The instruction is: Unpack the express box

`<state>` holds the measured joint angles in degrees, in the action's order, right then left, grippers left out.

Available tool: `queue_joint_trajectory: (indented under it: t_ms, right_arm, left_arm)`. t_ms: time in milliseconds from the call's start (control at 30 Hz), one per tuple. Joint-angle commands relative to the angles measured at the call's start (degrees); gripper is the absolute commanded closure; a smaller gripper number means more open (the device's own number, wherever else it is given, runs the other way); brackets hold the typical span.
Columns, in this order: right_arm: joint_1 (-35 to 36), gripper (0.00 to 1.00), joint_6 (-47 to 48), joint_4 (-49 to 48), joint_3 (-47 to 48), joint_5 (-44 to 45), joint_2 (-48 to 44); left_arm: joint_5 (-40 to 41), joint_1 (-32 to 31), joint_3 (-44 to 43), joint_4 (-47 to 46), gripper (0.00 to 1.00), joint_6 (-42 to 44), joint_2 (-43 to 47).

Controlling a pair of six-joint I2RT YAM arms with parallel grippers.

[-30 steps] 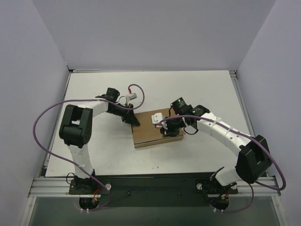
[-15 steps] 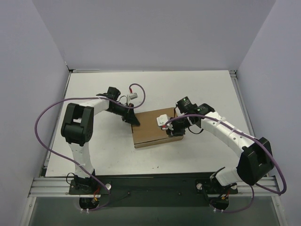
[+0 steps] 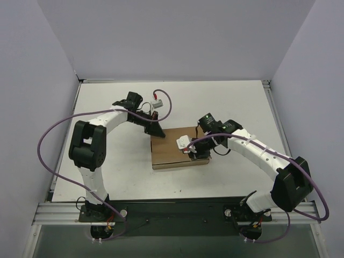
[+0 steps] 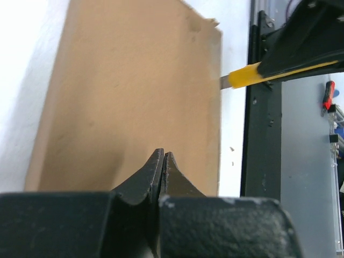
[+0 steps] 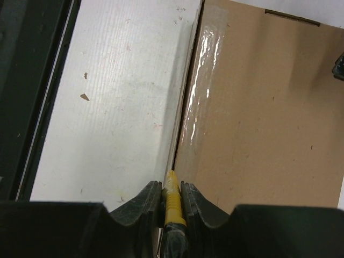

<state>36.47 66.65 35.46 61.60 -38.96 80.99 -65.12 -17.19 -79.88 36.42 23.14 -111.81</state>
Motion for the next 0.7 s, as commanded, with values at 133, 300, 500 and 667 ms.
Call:
queue_joint_trajectory:
  t_ms: [133, 300, 500, 667]
  right_arm:
    - [3.7, 1.0, -1.7, 3.7, 1.6, -3.1, 0.2]
    - [5.3, 1.0, -4.1, 2.2, 2.0, -3.8, 1.3]
    - [5.4, 1.0, -4.8, 2.0, 1.3, -2.4, 0.8]
    - [4.1, 1.0, -10.1, 1.9, 1.1, -0.2, 0.2]
  left_arm:
    - [-3.5, -0.3, 7.5, 9.5, 1.0, 10.0, 5.5]
    - [-5.4, -0.3, 10.6, 7.7, 1.0, 9.0, 5.8]
    - [-3.8, -1.3, 9.6, 6.3, 1.0, 6.6, 1.6]
    - [0.5, -0.7, 10.3, 6.7, 1.0, 8.9, -0.2]
